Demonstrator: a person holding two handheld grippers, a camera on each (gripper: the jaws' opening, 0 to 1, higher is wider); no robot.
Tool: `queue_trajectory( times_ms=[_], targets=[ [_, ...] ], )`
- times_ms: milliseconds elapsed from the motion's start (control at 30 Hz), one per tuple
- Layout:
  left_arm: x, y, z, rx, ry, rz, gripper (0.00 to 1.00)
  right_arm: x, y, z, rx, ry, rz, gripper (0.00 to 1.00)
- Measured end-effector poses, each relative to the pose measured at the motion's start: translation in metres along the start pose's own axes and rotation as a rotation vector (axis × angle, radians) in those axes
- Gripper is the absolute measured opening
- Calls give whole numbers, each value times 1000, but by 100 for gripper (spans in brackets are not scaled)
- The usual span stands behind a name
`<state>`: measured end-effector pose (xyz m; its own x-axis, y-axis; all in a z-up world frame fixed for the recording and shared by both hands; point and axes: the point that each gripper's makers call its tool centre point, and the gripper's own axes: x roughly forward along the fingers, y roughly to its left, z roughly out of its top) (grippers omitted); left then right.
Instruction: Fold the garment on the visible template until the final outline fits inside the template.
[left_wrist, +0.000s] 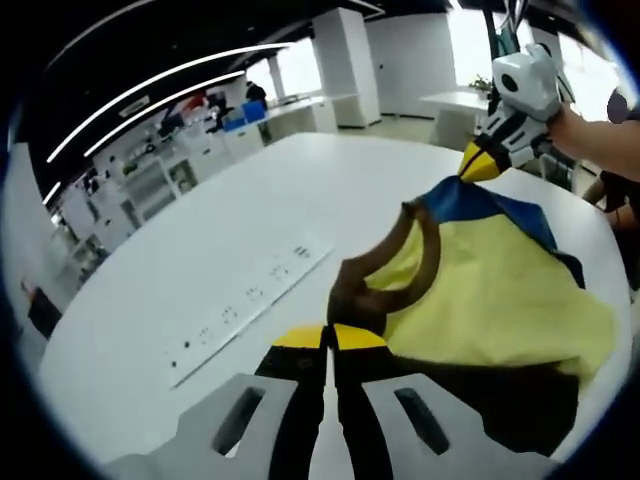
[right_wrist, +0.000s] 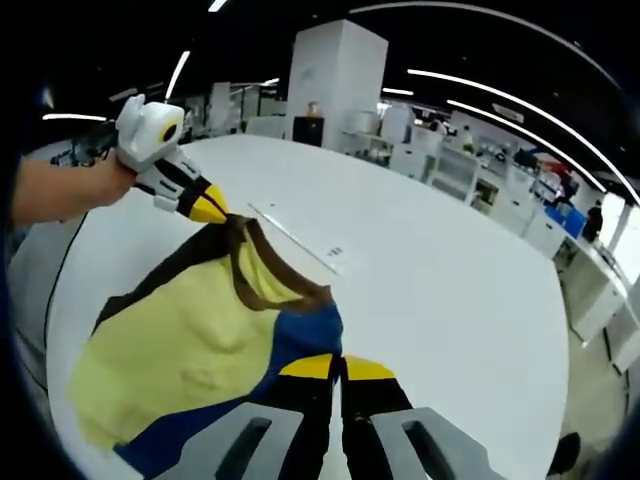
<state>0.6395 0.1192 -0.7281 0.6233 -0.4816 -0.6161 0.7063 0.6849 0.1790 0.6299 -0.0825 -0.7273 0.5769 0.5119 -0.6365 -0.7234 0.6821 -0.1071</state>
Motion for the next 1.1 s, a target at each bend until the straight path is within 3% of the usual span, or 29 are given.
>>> queue_trajectory(
  times_ms=[467, 800, 1000, 1100],
  targets=[
    [27, -3, -16, -14, 60, -6, 0, 25, -1, -25, 15, 76, -6, 0],
    [33, 1, -24, -6, 104, -2, 0, 35, -5, -43, 62, 125, -21, 0],
    [34, -2, -31, -26, 136, -18, 0, 34, -4, -43, 61, 130, -32, 0],
    [30, -2, -25, -52, 109, -20, 11, 30, -4, -35, 66, 90, -43, 0]
  ],
)
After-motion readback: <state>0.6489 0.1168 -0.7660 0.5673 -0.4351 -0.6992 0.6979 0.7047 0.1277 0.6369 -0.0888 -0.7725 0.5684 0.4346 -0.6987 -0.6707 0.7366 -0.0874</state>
